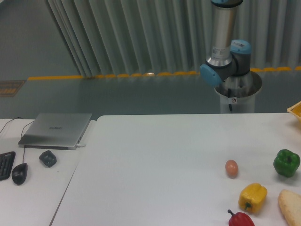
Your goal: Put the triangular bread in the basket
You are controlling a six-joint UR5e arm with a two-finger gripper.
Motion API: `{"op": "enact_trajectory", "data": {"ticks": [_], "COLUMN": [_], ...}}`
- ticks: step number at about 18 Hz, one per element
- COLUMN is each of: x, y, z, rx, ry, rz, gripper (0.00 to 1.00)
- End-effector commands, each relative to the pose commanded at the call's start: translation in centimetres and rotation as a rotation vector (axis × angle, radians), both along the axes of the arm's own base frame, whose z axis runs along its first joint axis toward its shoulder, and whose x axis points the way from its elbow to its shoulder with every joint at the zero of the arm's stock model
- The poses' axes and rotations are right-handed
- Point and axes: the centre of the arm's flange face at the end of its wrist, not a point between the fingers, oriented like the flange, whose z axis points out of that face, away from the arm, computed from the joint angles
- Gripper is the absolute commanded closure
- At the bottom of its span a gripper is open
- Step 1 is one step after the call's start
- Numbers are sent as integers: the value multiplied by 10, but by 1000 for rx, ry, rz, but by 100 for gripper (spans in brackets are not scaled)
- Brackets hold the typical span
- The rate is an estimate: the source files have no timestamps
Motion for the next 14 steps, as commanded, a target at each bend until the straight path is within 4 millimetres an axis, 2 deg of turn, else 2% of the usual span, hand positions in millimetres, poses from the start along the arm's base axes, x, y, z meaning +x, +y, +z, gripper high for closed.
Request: {"op": "enact_trajectory", "data": {"ticks": [5,8,14], "x": [0,8,9], "y": [4,12,10], "z": [-3,-20,-25], "rx": [2,3,14], "ry": [-8,-45,-31], "rz": [10,36,98], "gripper": [0,0,0]}}
